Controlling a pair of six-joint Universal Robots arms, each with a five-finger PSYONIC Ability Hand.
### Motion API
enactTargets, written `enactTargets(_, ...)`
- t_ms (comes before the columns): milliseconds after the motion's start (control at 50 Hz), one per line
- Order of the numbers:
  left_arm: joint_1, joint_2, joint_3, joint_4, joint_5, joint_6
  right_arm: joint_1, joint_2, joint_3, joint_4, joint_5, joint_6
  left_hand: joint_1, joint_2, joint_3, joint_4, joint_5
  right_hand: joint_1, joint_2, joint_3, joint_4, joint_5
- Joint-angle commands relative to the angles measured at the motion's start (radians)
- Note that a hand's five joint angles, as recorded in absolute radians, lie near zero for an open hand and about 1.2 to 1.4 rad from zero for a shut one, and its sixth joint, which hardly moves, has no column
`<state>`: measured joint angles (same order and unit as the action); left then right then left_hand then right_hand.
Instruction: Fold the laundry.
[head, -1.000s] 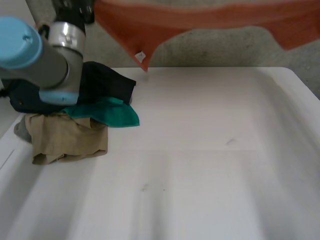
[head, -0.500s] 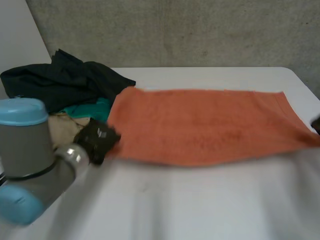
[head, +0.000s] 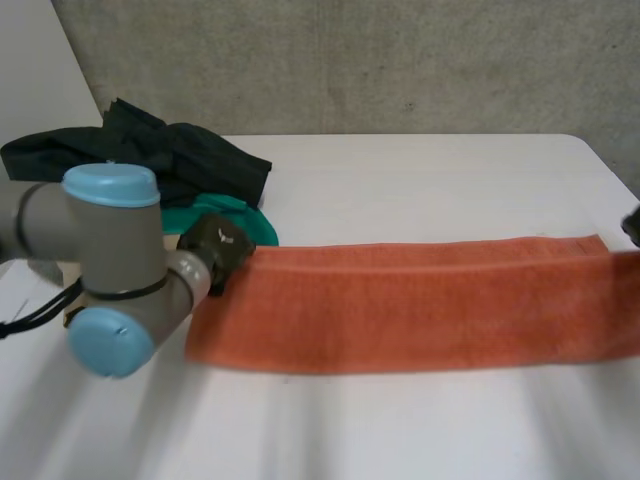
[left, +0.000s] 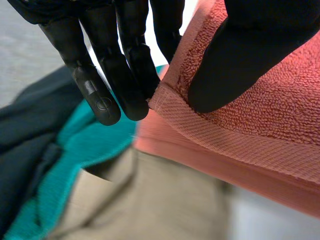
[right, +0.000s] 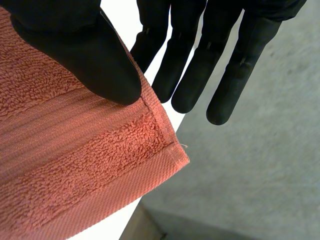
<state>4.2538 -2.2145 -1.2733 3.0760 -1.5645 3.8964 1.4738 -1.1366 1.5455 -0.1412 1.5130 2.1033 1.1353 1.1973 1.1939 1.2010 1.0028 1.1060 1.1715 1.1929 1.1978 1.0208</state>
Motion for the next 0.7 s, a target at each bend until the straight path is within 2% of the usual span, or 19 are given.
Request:
enactTargets(20, -0.003, -0.149, 0.170, 0.159, -0.046, -0.005, 0.045, 0.179, -0.151, -0.132, 0.018, 0.006, 0.261, 0.199, 0.202, 0.195, 0.219, 0.290, 0.225, 0.203, 0.198, 0.201)
enactTargets(100, -0.006, -0.215, 0.236, 0.223, -0.063, 0.000, 0.085, 0.261, -0.243, -0.162, 0.024, 0.015, 0.261, 0.199, 0.202, 0.195, 0.219, 0.290, 0.225, 0.203, 0.198, 0.201)
enactTargets(200, -0.008, -0.269, 0.296, 0.242, -0.074, -0.002, 0.105, 0.333, -0.326, -0.242, 0.055, 0.029, 0.261, 0.199, 0.202, 0.195, 0.219, 0.290, 0.225, 0.203, 0.198, 0.201)
enactTargets(220, -0.011, -0.274, 0.301, 0.245, -0.072, -0.002, 0.108, 0.349, -0.338, -0.270, 0.070, 0.029, 0.261, 0.199, 0.202, 0.195, 0.219, 0.201, 0.136, 0.114, 0.109, 0.112)
enactTargets(240, -0.014, -0.275, 0.299, 0.248, -0.072, -0.002, 0.109, 0.356, -0.340, -0.274, 0.073, 0.029, 0.003, -0.059, -0.056, -0.063, -0.039, -0.131, -0.197, -0.218, -0.223, -0.220)
enactTargets(260, -0.020, -0.275, 0.295, 0.253, -0.072, 0.000, 0.111, 0.362, -0.340, -0.279, 0.076, 0.029, -0.581, -0.643, -0.640, -0.647, -0.623, -0.637, -0.703, -0.724, -0.729, -0.726)
enactTargets(280, -0.025, -0.275, 0.292, 0.256, -0.074, 0.000, 0.112, 0.365, -0.337, -0.281, 0.079, 0.029, -0.961, -1.023, -1.019, -1.026, -1.003, -0.931, -0.997, -1.018, -1.023, -1.021)
enactTargets(300, -0.040, -0.272, 0.284, 0.260, -0.075, -0.003, 0.123, 0.368, -0.332, -0.284, 0.078, 0.030, -0.792, -0.854, -0.850, -0.857, -0.834, -0.931, -0.997, -1.018, -1.023, -1.021)
enactTargets(340, -0.048, -0.268, 0.267, 0.266, -0.075, -0.008, 0.131, 0.362, -0.326, -0.281, 0.082, 0.038, -0.961, -1.023, -1.019, -1.026, -1.003, -0.931, -0.997, -1.018, -1.023, -1.021)
enactTargets(440, -0.061, -0.226, 0.194, 0.285, -0.075, -0.006, 0.123, 0.304, -0.256, -0.230, 0.076, 0.113, -0.961, -1.023, -1.019, -1.026, -1.003, -0.931, -0.997, -1.018, -1.023, -1.021)
enactTargets(520, -0.058, -0.133, 0.105, 0.288, -0.077, -0.017, 0.065, 0.178, -0.179, -0.095, 0.050, 0.210, -0.961, -1.023, -1.019, -1.026, -1.003, -0.931, -0.997, -1.018, -1.023, -1.021)
enactTargets(580, -0.057, -0.070, 0.034, 0.288, -0.074, -0.020, -0.015, 0.091, -0.124, 0.030, -0.028, 0.291, -0.961, -1.023, -1.019, -1.026, -1.003, -0.931, -0.997, -1.018, -1.023, -1.021)
enactTargets(600, -0.055, -0.041, -0.001, 0.288, -0.074, -0.025, -0.053, 0.063, -0.096, 0.093, -0.087, 0.314, -0.961, -1.023, -1.019, -1.026, -1.003, -0.919, -0.984, -1.006, -1.011, -1.008)
enactTargets(640, -0.055, -0.016, -0.030, 0.288, -0.072, -0.034, -0.095, 0.051, -0.071, 0.138, -0.141, 0.323, -0.961, -1.023, -1.019, -1.026, -1.003, -0.857, -0.922, -0.944, -0.949, -0.946)
enactTargets(660, -0.055, -0.005, -0.043, 0.288, -0.072, -0.038, -0.142, 0.038, -0.046, 0.178, -0.195, 0.322, -0.961, -1.023, -1.019, -1.026, -1.003, -0.772, -0.838, -0.859, -0.864, -0.862)
enactTargets(700, -0.057, 0.022, -0.076, 0.288, -0.071, -0.060, -0.174, 0.038, -0.024, 0.201, -0.230, 0.320, -0.961, -1.023, -1.019, -1.026, -1.003, -0.713, -0.779, -0.800, -0.805, -0.802)
